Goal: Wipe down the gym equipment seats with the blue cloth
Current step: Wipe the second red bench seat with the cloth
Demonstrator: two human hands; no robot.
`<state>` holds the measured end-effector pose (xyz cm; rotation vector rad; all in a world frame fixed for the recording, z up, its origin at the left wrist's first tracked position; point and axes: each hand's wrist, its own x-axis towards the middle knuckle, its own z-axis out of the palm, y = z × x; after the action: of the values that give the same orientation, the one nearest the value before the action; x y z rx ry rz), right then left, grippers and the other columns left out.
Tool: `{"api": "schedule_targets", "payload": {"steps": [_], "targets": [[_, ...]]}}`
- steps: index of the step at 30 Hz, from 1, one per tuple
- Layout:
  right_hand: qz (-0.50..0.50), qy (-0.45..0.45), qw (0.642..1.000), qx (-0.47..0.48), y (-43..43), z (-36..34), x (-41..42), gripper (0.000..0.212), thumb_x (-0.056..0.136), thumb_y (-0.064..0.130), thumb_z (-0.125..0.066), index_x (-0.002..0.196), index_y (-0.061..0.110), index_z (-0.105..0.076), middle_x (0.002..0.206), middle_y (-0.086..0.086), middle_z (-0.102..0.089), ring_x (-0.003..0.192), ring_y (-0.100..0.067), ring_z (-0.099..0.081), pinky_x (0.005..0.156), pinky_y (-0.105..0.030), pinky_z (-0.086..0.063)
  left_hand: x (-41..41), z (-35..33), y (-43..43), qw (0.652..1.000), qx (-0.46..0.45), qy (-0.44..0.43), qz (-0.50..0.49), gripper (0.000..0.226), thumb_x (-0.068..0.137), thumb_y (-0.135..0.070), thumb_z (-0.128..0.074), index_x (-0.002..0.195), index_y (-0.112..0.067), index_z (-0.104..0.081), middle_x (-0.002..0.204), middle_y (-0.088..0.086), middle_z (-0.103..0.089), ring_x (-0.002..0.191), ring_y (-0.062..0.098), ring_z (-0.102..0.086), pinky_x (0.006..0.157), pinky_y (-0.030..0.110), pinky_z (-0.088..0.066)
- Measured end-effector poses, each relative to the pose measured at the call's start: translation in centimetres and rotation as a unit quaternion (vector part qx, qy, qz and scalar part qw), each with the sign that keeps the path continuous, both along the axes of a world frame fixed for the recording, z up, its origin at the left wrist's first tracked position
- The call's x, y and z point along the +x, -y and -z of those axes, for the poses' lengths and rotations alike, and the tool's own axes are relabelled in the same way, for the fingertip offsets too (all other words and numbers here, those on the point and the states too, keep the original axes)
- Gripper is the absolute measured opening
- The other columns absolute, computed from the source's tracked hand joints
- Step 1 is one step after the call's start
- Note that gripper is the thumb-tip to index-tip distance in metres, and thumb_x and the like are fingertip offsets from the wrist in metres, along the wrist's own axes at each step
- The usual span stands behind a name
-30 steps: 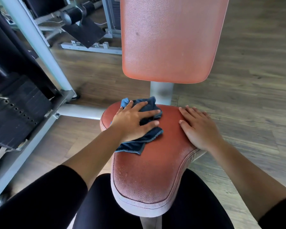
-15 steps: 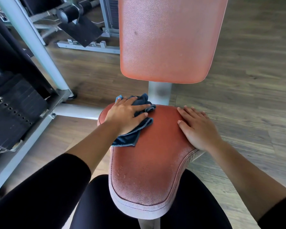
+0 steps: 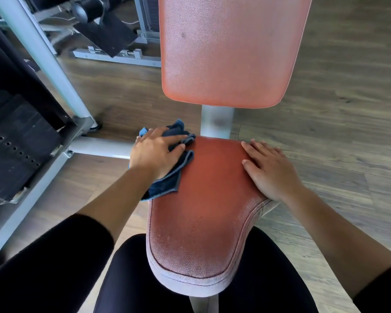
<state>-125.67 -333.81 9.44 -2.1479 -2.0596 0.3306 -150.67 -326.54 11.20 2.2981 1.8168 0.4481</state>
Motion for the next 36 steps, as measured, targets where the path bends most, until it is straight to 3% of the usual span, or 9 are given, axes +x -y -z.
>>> {"api": "schedule_targets", "payload": {"steps": [3, 10, 13, 16, 20, 24, 27, 32, 36], "targets": [[0.002, -0.005, 1.000, 0.000, -0.1, -0.1, 0.0, 0.063, 0.091, 0.050, -0.016, 0.152, 0.034, -0.018, 0.160, 0.006, -0.014, 0.147, -0.012, -0.007, 0.119, -0.034, 0.000, 0.6, 0.0, 0.0, 0.999, -0.021, -0.002, -0.030, 0.031, 0.092, -0.051, -0.047, 0.122, -0.051, -0.056, 0.140, -0.010, -0.044, 0.131, 0.018, -0.036, 0.106, 0.036, -0.034], [0.007, -0.001, 1.000, 0.001, -0.1, -0.1, 0.0, 0.054, 0.099, 0.042, -0.026, 0.152, 0.033, -0.018, 0.160, 0.005, -0.015, 0.147, -0.012, -0.008, 0.119, -0.034, 0.000, -0.1, 0.5, 4.9, 0.998, -0.012, 0.029, -0.061, 0.039, 0.084, -0.060, -0.050, 0.122, -0.053, -0.054, 0.149, -0.007, -0.029, 0.141, 0.021, -0.018, 0.113, 0.047, -0.024], [0.002, 0.009, 1.000, -0.005, -0.3, 0.0, 0.1, 0.059, 0.095, 0.048, -0.019, 0.152, 0.032, -0.019, 0.160, 0.004, -0.017, 0.147, -0.015, -0.010, 0.119, -0.035, -0.003, 1.2, -0.1, 2.4, 0.987, -0.058, 0.020, -0.150, 0.039, 0.083, -0.057, -0.050, 0.121, -0.052, -0.054, 0.145, -0.004, -0.030, 0.138, 0.028, -0.018, 0.105, 0.050, -0.031], [0.003, 0.019, 1.000, -0.004, -0.2, 0.0, 0.1, 0.054, 0.099, 0.042, -0.025, 0.152, 0.030, -0.021, 0.159, 0.002, -0.018, 0.147, -0.016, -0.012, 0.118, -0.036, -0.004, 2.2, -0.4, 1.7, 0.976, -0.091, 0.008, -0.198, 0.039, 0.085, -0.056, -0.049, 0.123, -0.049, -0.054, 0.138, 0.001, -0.032, 0.133, 0.035, -0.020, 0.100, 0.052, -0.034], [0.007, 0.023, 1.000, -0.007, -0.3, -0.1, -0.1, 0.053, 0.100, 0.039, -0.027, 0.152, 0.030, -0.020, 0.160, 0.002, -0.017, 0.147, -0.017, -0.012, 0.118, -0.037, -0.004, 1.5, -1.0, 4.9, 0.974, -0.113, 0.043, -0.190, 0.045, 0.087, -0.060, -0.047, 0.130, -0.046, -0.047, 0.148, 0.008, -0.018, 0.136, 0.041, -0.016, 0.099, 0.048, -0.038], [0.016, 0.037, 0.999, -0.018, -0.5, -0.2, -0.3, 0.054, 0.100, 0.041, -0.027, 0.151, 0.027, -0.022, 0.160, -0.001, -0.017, 0.147, -0.021, -0.012, 0.118, -0.040, -0.006, 0.5, -2.0, 10.1, 0.971, -0.133, 0.108, -0.165, 0.047, 0.087, -0.060, -0.049, 0.131, -0.046, -0.045, 0.143, 0.009, -0.023, 0.119, 0.038, -0.045, 0.096, 0.039, -0.040], [0.004, 0.011, 1.000, -0.018, -0.3, -0.9, -1.4, 0.057, 0.098, 0.051, -0.028, 0.151, 0.029, -0.024, 0.160, 0.000, -0.017, 0.147, -0.021, -0.011, 0.119, -0.040, -0.003, 0.4, -2.1, 11.0, 0.967, -0.134, 0.126, -0.178, 0.047, 0.085, -0.061, -0.052, 0.130, -0.046, -0.047, 0.138, 0.007, -0.029, 0.112, 0.034, -0.052, 0.095, 0.036, -0.041], [-0.080, -0.029, 0.996, -0.019, 0.4, -1.4, -3.6, 0.055, 0.099, 0.049, -0.028, 0.151, 0.032, -0.023, 0.160, 0.006, -0.012, 0.148, -0.013, -0.006, 0.119, -0.034, 0.001, 0.6, -1.2, 6.5, 0.963, -0.114, 0.106, -0.219, 0.047, 0.083, -0.059, -0.054, 0.127, -0.043, -0.052, 0.133, 0.012, -0.033, 0.116, 0.042, -0.044, 0.102, 0.041, -0.036], [-0.085, -0.027, 0.996, -0.020, 0.1, -1.4, -3.3, 0.051, 0.101, 0.042, -0.028, 0.151, 0.033, -0.022, 0.160, 0.007, -0.012, 0.148, -0.012, -0.006, 0.119, -0.034, 0.000, 0.3, -0.7, 4.6, 0.969, -0.108, 0.070, -0.213, 0.044, 0.088, -0.055, -0.049, 0.129, -0.043, -0.051, 0.144, 0.011, -0.028, 0.125, 0.042, -0.032, 0.102, 0.043, -0.034]]}}
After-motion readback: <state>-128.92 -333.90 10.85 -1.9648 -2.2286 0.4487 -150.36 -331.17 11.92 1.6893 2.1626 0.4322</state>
